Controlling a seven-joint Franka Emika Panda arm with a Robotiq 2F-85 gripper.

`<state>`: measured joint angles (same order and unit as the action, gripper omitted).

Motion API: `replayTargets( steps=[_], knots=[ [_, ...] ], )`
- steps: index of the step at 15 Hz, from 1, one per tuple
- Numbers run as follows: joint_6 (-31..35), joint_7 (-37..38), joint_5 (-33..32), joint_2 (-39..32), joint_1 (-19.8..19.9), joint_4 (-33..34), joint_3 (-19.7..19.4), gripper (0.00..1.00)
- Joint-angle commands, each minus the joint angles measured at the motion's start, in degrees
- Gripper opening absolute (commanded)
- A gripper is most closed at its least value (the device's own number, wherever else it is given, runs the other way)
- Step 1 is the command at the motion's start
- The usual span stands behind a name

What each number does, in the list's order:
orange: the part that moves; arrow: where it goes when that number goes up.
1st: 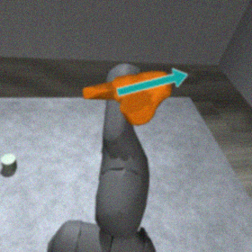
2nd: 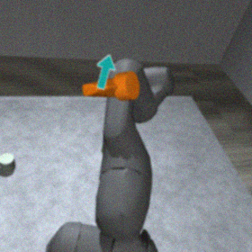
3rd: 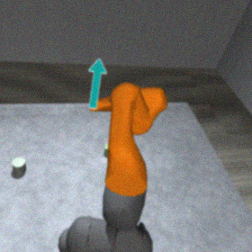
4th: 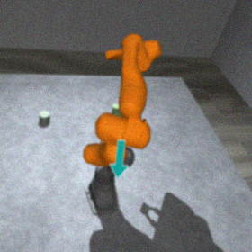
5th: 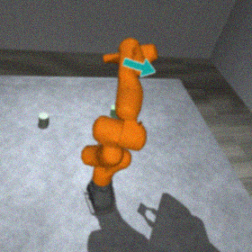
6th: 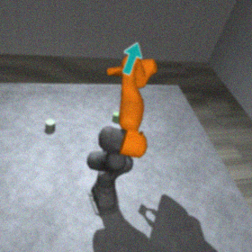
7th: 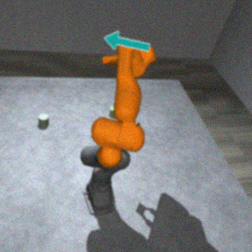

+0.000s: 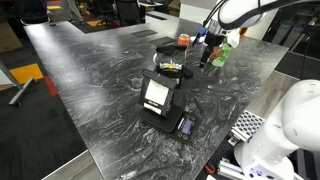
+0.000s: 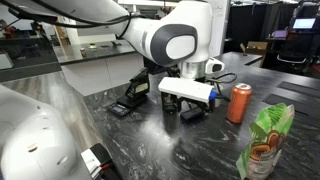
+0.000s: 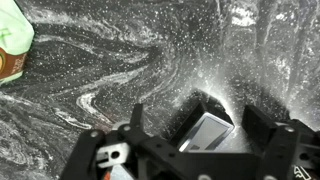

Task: Pick the black bag and move it to the right on the table

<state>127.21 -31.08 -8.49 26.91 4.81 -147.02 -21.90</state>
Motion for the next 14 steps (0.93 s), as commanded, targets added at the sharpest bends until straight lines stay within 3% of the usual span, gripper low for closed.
replayTargets(
  steps=[1, 9, 14],
  knots=[
    [-0.04, -0.6, 0.81, -0.22, 1.34, 0.05, 1.32, 1.0],
    [-10.3, 4.62, -0.6, 5.99, 1.18, 0.24, 7.35, 1.0],
    [-14.03, 1.48, -1.71, 11.92, -0.79, 0.54, 9.09, 1.0]
  ],
)
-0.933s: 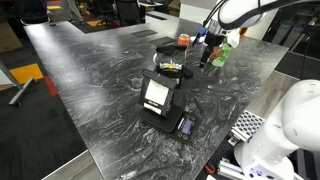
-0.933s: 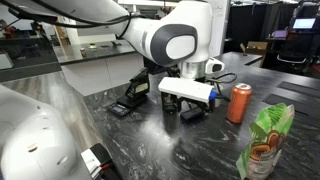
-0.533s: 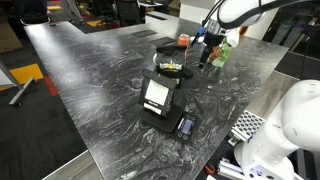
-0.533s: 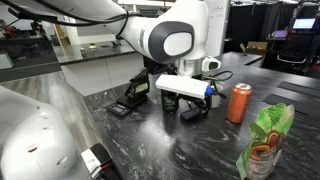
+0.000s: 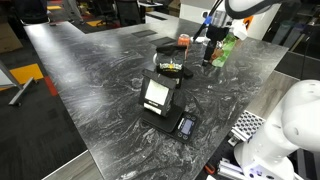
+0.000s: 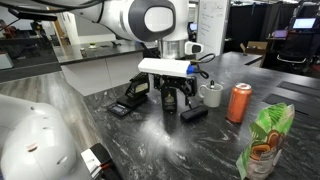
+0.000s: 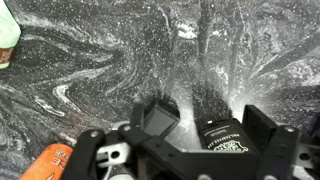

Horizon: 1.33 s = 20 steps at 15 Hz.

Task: Pick the black bag and move it to the right on the table

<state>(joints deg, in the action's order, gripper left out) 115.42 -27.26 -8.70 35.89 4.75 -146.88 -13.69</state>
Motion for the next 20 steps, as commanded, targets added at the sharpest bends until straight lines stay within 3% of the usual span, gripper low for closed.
replayTargets(
  steps=[1, 6, 12, 20],
  knots=[
    [-1.86, -3.37, -2.43, 3.82, -1.32, 0.54, 1.44, 1.0],
    [3.94, -10.72, -4.34, 5.72, -6.78, 1.09, 1.49, 1.0],
    [14.73, -15.28, -1.61, 3.92, -10.13, 1.14, -1.08, 1.0],
    [18.68, -29.57, 14.24, -1.3, -18.13, 2.43, -8.61, 1.0]
  ],
)
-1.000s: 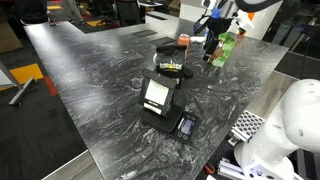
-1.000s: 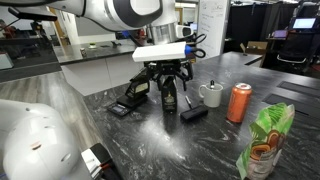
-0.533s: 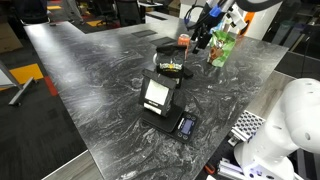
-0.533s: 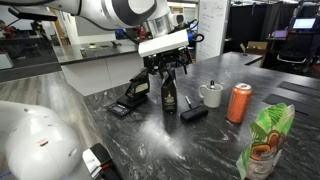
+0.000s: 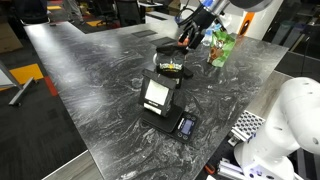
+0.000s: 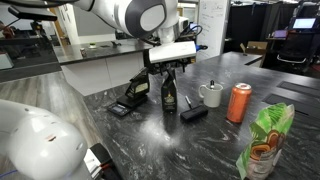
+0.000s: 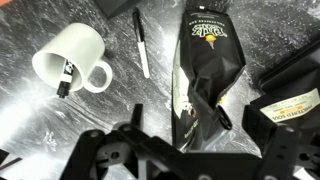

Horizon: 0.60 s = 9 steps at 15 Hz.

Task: Pick the black bag and move it to the right on the table

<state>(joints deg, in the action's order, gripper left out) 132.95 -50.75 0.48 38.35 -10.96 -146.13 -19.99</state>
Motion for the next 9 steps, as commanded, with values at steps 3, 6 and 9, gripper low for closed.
replayTargets(
  steps=[3, 6, 9],
  knots=[
    [2.2, -8.39, 8.03, -7.25, -1.63, 2.64, -1.96, 0.72],
    [3.11, -8.39, 9.09, -10.46, -0.49, 3.7, -1.31, 0.5],
    [2.95, -9.0, 10.32, -12.61, -0.14, 4.94, -1.18, 0.28]
  ],
)
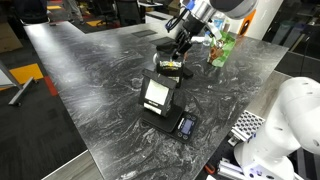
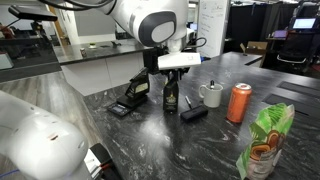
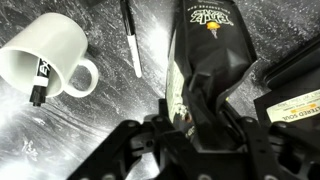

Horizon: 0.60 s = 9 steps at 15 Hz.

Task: Pick the black bag and move it to the right on the table

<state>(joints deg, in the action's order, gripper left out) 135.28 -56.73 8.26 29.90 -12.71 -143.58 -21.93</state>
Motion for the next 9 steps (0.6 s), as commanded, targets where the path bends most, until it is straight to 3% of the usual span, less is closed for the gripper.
replayTargets(
  steps=[1, 4, 9],
  knots=[
    [0.71, -3.35, 2.83, -4.69, 1.81, 2.71, 0.84, 0.22],
    [0.21, -3.99, 3.64, -5.72, 2.43, 3.6, 1.17, 0.01],
    [-0.21, -4.32, 1.94, -5.28, 3.6, 4.03, 3.24, 0.01]
  ],
)
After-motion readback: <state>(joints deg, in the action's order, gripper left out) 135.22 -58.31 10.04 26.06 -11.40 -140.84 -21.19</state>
